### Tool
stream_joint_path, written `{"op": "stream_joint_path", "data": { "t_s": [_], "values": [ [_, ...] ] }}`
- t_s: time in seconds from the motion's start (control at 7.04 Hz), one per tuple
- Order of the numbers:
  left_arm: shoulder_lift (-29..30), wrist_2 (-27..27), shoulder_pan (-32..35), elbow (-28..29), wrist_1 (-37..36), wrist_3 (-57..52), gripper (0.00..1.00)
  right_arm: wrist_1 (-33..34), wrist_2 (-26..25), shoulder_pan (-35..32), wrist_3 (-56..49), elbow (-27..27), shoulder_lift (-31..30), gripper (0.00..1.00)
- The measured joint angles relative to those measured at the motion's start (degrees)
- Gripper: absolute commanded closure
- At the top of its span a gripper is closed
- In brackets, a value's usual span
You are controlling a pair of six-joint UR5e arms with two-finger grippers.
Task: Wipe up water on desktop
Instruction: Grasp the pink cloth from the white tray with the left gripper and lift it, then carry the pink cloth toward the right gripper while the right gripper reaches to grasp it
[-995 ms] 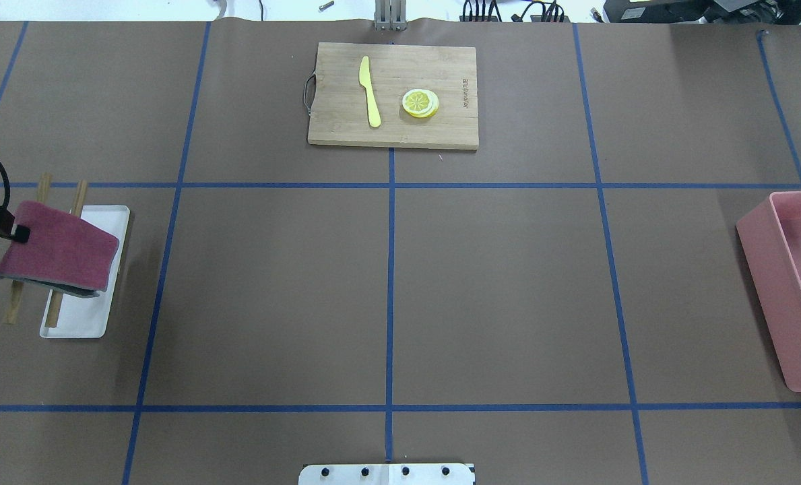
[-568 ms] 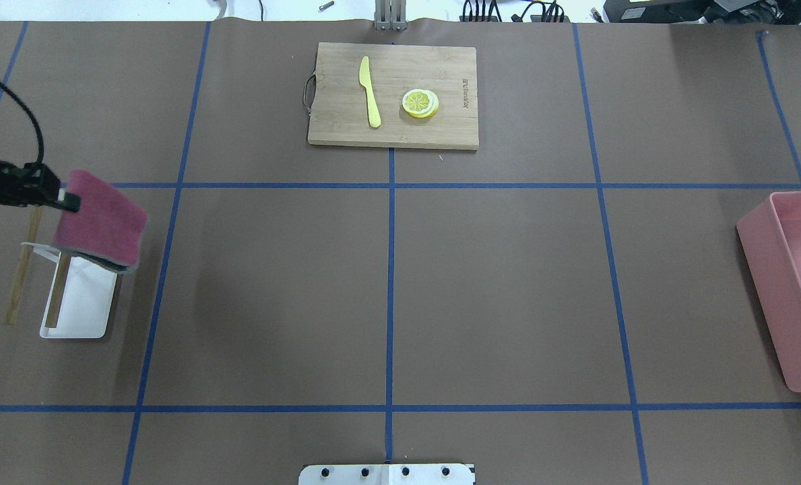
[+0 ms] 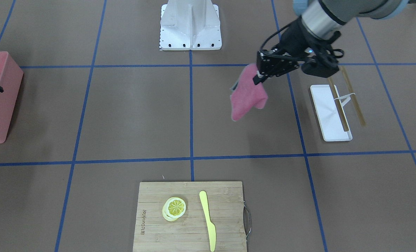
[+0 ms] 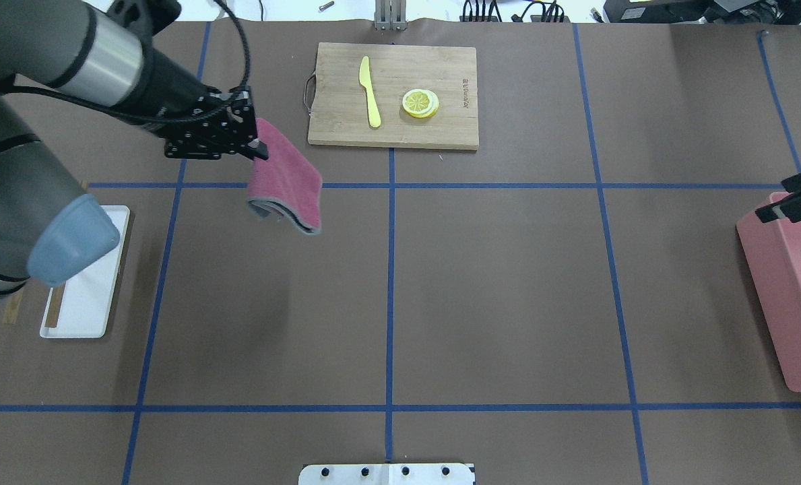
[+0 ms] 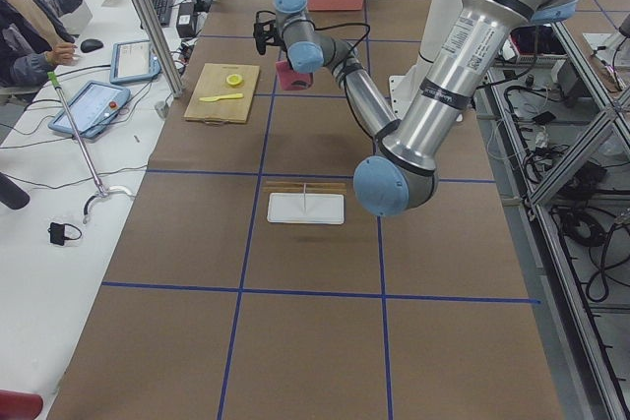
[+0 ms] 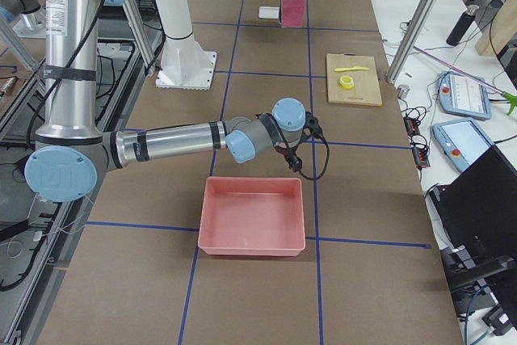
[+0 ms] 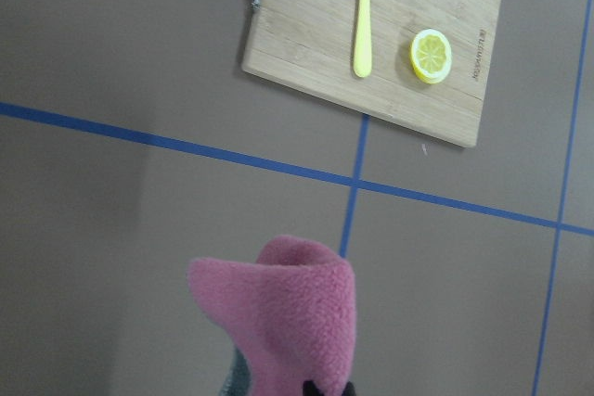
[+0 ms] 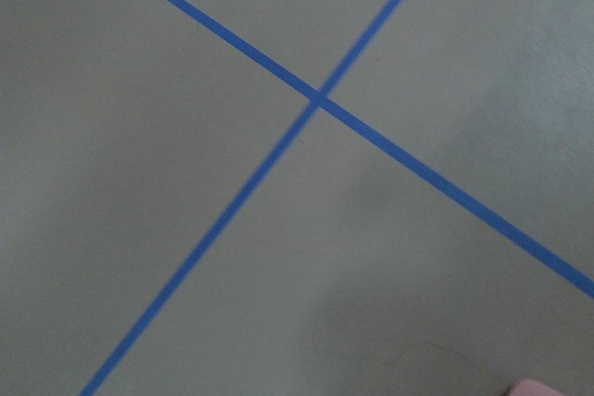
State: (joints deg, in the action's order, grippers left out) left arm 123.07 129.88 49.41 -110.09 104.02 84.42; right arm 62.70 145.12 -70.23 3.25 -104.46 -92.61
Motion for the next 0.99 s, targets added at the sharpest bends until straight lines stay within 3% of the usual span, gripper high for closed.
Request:
{"op": "stream_joint_path", "data": {
  "t_s": [0.43,0.57,0.99],
  "values": [
    [11.65,-9.40,-6.75,8.22,-1.11,8.27,1.00,-11.32,-0.87,8.44,16.73,-0.39,10.66,0.00],
    [14.08,-11.24,-7.93,10.58,-1.02,10.36,1.00,-13.03,-3.47,11.74,22.01,-0.67,14.59,0.00],
    [19.48,-15.10,-9.19,16.36,-0.62,18.18,1.00,-21.32,-26.78,27.95,33.15,-1.36,19.63,0.01]
  ]
}}
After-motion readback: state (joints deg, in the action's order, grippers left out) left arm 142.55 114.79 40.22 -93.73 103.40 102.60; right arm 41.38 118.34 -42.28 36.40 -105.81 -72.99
